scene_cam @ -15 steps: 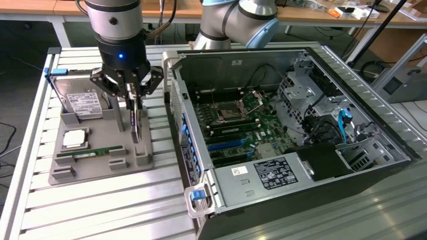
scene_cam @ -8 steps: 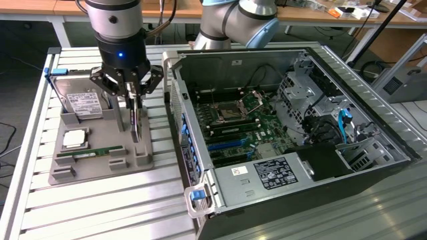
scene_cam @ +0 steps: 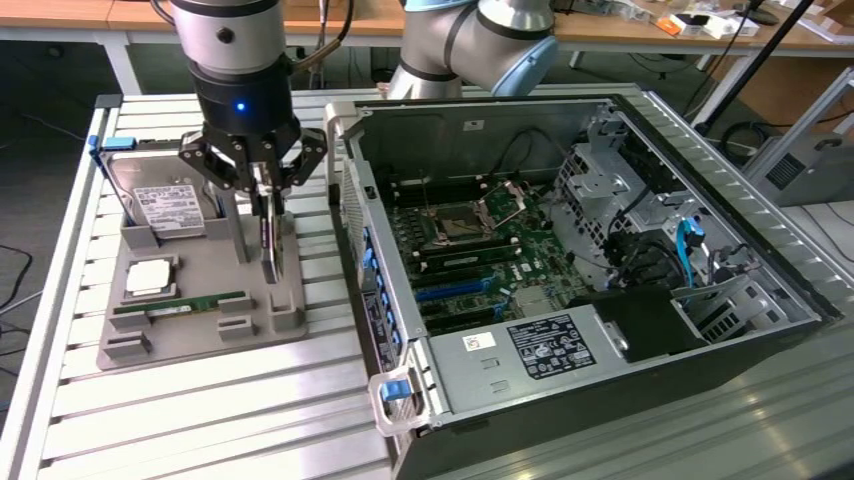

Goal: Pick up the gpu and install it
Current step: 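Pick up the gpu and move the gpu toward the slot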

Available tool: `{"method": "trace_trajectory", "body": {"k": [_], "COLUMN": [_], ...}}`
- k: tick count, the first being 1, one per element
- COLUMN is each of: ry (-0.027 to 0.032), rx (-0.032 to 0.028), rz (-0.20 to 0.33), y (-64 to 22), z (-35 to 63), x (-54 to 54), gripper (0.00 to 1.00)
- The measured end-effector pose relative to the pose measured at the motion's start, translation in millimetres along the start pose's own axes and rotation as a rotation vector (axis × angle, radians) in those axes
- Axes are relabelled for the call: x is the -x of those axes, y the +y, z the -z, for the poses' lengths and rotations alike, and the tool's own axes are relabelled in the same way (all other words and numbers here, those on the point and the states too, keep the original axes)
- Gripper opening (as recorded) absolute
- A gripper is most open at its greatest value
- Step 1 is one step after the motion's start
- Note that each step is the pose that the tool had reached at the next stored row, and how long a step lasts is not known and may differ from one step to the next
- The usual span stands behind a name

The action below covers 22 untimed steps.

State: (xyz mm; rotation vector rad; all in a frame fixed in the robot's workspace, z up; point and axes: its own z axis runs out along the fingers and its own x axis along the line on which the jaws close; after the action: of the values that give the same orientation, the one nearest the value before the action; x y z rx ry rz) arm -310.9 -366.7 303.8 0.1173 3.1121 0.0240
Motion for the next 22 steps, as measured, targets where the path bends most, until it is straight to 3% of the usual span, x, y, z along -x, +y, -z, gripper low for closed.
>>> {"method": "trace_trajectory", "body": {"k": [22], "ry": [0.0002], "rx": [0.0028], "rz": [0.0], "y": [0.2], "z": [9.5], "x": [0.3], "gripper": [0.27]}}
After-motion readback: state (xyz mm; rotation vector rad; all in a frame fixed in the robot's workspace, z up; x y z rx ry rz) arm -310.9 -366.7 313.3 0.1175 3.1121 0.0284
